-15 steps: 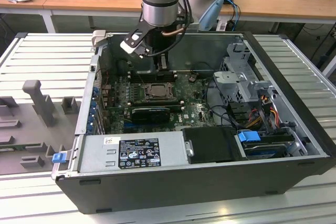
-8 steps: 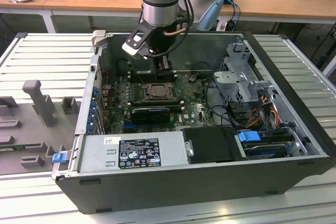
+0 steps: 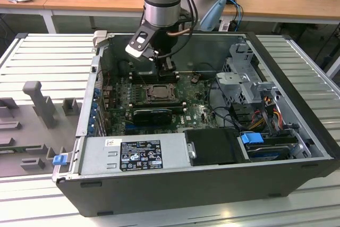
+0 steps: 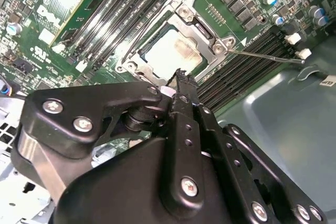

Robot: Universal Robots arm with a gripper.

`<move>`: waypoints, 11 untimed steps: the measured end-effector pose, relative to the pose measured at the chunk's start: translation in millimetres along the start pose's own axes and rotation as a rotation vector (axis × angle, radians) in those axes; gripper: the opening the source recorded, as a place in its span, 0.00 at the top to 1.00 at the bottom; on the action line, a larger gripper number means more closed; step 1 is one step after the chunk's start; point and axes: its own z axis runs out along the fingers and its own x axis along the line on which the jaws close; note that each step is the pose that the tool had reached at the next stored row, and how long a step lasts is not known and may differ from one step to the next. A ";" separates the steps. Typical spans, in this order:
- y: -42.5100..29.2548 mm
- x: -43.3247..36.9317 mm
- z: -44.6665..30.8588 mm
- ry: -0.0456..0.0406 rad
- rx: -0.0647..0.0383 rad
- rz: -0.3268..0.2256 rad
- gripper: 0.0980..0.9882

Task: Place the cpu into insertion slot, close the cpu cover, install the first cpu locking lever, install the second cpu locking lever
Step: 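Install the first cpu locking lever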

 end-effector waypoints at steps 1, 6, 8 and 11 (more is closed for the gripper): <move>0.0 0.0 0.0 0.0004 0.000 -0.010 0.99; 0.0 0.0 0.0 0.0030 0.002 -0.063 0.99; 0.0 0.0 0.0 0.0036 0.002 -0.076 0.99; 0.0 0.0 0.0 0.0047 0.003 -0.099 0.99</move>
